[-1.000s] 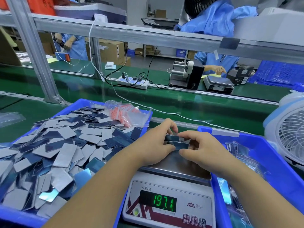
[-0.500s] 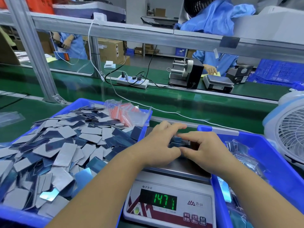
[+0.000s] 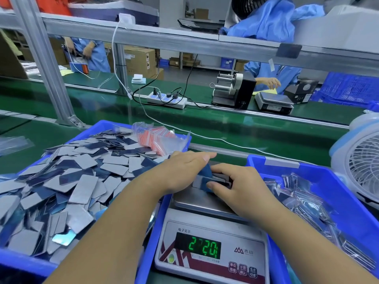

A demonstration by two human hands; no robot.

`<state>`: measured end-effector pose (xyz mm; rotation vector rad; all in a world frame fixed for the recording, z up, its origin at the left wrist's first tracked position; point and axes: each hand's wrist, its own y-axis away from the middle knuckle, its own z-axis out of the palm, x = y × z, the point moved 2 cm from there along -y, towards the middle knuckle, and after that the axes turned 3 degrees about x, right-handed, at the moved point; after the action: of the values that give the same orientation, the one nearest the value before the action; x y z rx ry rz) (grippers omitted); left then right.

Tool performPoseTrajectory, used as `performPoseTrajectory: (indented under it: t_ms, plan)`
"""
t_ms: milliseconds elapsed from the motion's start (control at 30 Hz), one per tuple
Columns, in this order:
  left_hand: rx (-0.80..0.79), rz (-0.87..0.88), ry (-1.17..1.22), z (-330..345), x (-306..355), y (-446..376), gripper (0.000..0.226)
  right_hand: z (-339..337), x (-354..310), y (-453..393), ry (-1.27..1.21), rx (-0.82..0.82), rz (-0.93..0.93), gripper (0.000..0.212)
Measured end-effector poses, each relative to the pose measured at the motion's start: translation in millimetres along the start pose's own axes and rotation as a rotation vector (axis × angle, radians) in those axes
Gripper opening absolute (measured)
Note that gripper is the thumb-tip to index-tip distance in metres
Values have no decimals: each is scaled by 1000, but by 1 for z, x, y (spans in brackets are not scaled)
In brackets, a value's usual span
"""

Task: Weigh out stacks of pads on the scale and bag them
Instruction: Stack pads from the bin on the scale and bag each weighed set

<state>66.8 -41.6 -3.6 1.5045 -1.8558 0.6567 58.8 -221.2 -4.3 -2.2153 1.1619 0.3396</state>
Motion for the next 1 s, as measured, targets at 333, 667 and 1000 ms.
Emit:
performPoseTrajectory:
  t_ms: [333, 667, 1000]
  plan:
    - [150, 290, 0, 21, 30, 1, 60, -18, 15, 1, 165, 119, 56, 19]
    - [83, 0, -287, 15, 8, -5, 55, -9, 20, 0, 207, -31, 78, 42]
    - [-12, 80, -386, 28, 23, 3, 70, -12, 16, -3, 181, 27, 91, 41]
